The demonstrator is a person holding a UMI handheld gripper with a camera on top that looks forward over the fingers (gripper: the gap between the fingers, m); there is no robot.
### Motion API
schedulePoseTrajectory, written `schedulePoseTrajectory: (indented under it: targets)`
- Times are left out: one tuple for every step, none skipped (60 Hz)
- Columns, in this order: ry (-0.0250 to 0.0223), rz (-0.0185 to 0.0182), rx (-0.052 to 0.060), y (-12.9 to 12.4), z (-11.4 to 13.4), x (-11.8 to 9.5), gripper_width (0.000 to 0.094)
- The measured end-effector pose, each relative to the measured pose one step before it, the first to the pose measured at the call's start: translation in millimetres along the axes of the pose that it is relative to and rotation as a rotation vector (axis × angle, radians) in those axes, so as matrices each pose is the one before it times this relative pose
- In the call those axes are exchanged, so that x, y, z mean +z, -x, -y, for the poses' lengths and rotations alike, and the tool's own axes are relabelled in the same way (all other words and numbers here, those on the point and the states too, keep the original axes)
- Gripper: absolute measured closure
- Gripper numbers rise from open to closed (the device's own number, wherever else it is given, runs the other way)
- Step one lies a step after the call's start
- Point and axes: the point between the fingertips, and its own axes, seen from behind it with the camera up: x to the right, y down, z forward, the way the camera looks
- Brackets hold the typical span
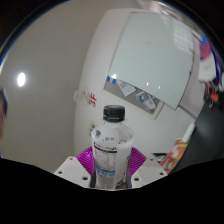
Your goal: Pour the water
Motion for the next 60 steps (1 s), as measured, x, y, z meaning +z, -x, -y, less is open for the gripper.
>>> schedulePoseTrajectory:
  targets:
    - [-0.00905,0.02548,0.0542,-1.62,13.69,-1.54,0.0549]
    - [-0.01872,0.01293,0.0493,9.39,3.84,0.53,0.0551]
    - [-0.00761,0.02803,0.0522,-13.77,20.86,-0.52,0.0551]
    - [-0.01058,0.01617,0.0448,-3.83,14.04,-1.09,0.0549]
    - [-0.01113,0.01251,0.0416,-4.92,14.09,-2.53,0.055]
    - [-0.01289,0.0087,0.0414,-4.78,14.02,-2.51,0.0549]
    - [-0.01267,0.00852,0.041,-8.32,16.45,-1.88,0.0547]
    - [-0.01404,0.00484,0.039,-6.01,14.38,-2.45,0.0547]
    - [-0.01311,0.00492,0.037,-6.17,14.29,-2.52,0.0546]
    - [-0.01721,0.00096,0.0353,4.83,4.91,-6.35,0.0545]
    - [-0.01399,0.00667,0.0361,-3.44,13.72,-2.64,0.0547]
    - [-0.01436,0.00301,0.0382,-7.37,16.16,-0.33,0.0547]
    - [-0.01665,0.00483,0.0359,-3.74,13.03,-3.21,0.0546]
    - [-0.01584,0.00528,0.0368,-4.23,12.72,-3.38,0.0548]
    - [-0.01448,0.00652,0.0376,-4.1,12.37,-2.83,0.0546]
    - [-0.01587,0.00605,0.0375,-3.85,12.09,-3.05,0.0548]
    - [-0.01906,0.00273,0.035,-4.44,12.57,-2.44,0.0547]
    - [-0.01914,-0.00124,0.033,-5.38,12.54,-1.97,0.0551]
    - [-0.01742,-0.00219,0.0325,-5.51,11.94,-2.17,0.0549]
    - [-0.01651,-0.00154,0.0321,-5.0,11.41,-2.36,0.0551]
    - [-0.02191,-0.00102,0.0276,-2.76,9.24,-9.06,0.0549]
    - [-0.02444,-0.003,0.0293,-5.49,13.11,-2.3,0.0549]
    - [-0.02183,-0.00388,0.0321,-5.15,15.77,3.47,0.0549]
    - [-0.01903,0.00144,0.0291,-3.38,10.72,-1.7,0.0548]
    - [-0.01675,0.00251,0.026,-3.07,9.92,-1.79,0.0547]
    - [-0.01816,-0.00041,0.0217,-3.07,9.4,-1.36,0.0548]
    - [-0.01723,-0.00428,0.0173,-4.14,9.43,-1.63,0.0549]
    - [-0.01478,-0.00693,0.0153,-4.03,8.21,-0.85,0.0544]
    - [-0.00958,-0.00523,0.0137,-3.56,6.0,-0.58,0.0547]
    - [-0.00555,-0.00351,0.0117,-2.71,5.34,-0.41,0.0546]
    - [-0.00339,-0.00423,0.0092,-2.57,4.32,-0.22,0.0548]
    - [0.0003,0.00109,0.0016,-3.19,-2.55,-18.99,0.0548]
    - [-0.00663,-0.01681,0.0076,-0.22,10.84,17.3,0.0548]
    - [-0.00298,-0.0082,0.0055,-2.38,4.49,2.88,0.0548]
    - [0.00019,-0.00606,0.0057,-1.83,1.79,0.51,0.0549]
    - [0.00035,-0.00354,0.0057,-1.35,2.25,0.51,0.055]
    - [0.00019,-0.00382,0.0048,-1.25,1.69,-0.04,0.0549]
    - [-0.00025,-0.0051,0.0038,-1.41,1.69,0.51,0.0548]
    - [0.00092,-0.00528,0.0024,-0.87,1.22,0.24,0.0549]
    - [0.00176,-0.00103,-0.0001,-2.09,-5.33,-12.19,0.0549]
    - [0.00518,-0.00535,-0.0006,1.49,1.98,7.38,0.0549]
    - [0.00484,-0.00348,-0.0029,0.79,-0.4,1.11,0.055]
    - [0.0056,-0.00378,-0.005,0.87,-0.84,1.04,0.055]
    - [0.00621,-0.00455,-0.0068,1.04,-1.47,0.92,0.055]
    - [0.00771,-0.00434,-0.0089,1.55,-1.88,1.32,0.055]
    - [0.0093,-0.00389,-0.0119,2.05,-2.51,1.37,0.0548]
    - [0.00985,-0.00227,-0.0161,4.0,-7.61,-7.43,0.0547]
    - [0.01016,-0.00296,-0.0171,3.98,-3.09,2.88,0.0551]
    - [0.00949,-0.00611,-0.0196,1.57,-1.73,3.62,0.0549]
    - [0.0104,-0.002,-0.0215,4.63,-2.76,2.21,0.0553]
    - [0.01142,-0.00116,-0.0256,5.69,-2.65,2.36,0.0552]
    - [0.01267,-0.0014,-0.0321,5.99,-2.43,2.11,0.0549]
    - [0.01338,-0.00171,-0.0385,6.87,-2.47,1.85,0.0547]
    - [0.01296,-0.00262,-0.0431,6.74,-1.8,2.38,0.0546]
    - [0.01315,-0.00475,-0.0498,6.91,-1.66,2.15,0.0548]
    - [0.01263,-0.0047,-0.0574,11.31,-2.23,-6.63,0.0553]
    - [0.01356,-0.00847,-0.0631,7.72,-0.22,0.73,0.0549]
    - [0.01306,-0.01075,-0.0694,2.65,0.22,8.45,0.0551]
    - [0.00943,-0.0104,-0.0735,6.66,1.77,1.9,0.0549]
    - [0.00714,-0.0111,-0.0754,6.65,3.41,1.68,0.0547]
